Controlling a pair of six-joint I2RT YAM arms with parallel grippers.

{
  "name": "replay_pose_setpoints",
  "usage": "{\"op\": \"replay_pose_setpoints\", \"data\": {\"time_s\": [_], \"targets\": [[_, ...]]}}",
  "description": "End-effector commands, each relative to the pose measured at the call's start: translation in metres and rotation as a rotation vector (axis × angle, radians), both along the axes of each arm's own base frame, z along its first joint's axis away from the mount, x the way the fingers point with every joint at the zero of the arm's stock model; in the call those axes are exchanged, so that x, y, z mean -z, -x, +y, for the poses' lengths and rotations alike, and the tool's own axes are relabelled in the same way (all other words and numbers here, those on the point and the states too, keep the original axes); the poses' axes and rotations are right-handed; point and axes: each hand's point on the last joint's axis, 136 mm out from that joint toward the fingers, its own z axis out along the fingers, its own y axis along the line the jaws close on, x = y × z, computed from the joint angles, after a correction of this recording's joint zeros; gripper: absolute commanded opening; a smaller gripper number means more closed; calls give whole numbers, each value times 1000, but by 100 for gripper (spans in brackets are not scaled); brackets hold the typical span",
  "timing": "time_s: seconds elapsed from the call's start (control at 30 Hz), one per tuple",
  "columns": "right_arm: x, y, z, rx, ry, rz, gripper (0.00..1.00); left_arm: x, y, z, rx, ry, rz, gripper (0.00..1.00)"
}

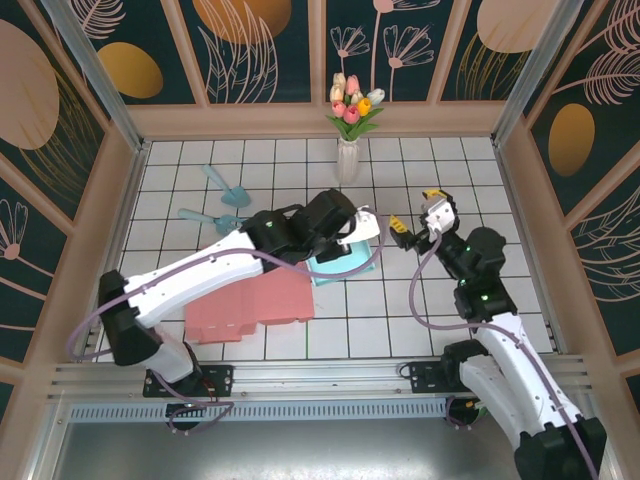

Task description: Fold the paper box

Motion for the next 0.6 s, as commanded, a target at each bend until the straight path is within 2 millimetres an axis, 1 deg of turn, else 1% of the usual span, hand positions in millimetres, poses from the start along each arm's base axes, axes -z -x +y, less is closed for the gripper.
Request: {"op": "replay_pose_setpoints", "data": {"time_s": [0.0, 0.07, 0.1, 0.13, 0.17, 0.2, 0.23, 0.33, 0.4, 0.57], "targets": [[24, 22, 18, -253, 214, 21, 84, -21, 3, -11, 68, 111, -70, 0], [41, 12, 11, -251, 273, 81, 80, -26, 12, -10, 121, 144, -88, 0], [44, 8, 9, -252, 284, 89, 79, -28, 17, -10, 155, 161, -94, 0], [48, 7, 10, -271, 295, 86, 73, -30, 25, -10, 200, 183, -104, 0], [49, 7, 12, -301, 308, 69, 65, -31, 33, -8, 244, 202, -122, 0], [50, 7, 15, -327, 315, 60, 57, -33, 37, -7, 272, 224, -148, 0], [49, 7, 18, -360, 314, 55, 51, -34, 41, -5, 296, 246, -186, 0], [45, 15, 30, -489, 306, 48, 51, -35, 47, -1, 343, 274, -253, 0], [42, 17, 36, -541, 299, 55, 51, -35, 47, -3, 348, 272, -255, 0], [39, 26, 46, -618, 308, 69, 53, -16, 38, -5, 322, 218, -251, 0]]}}
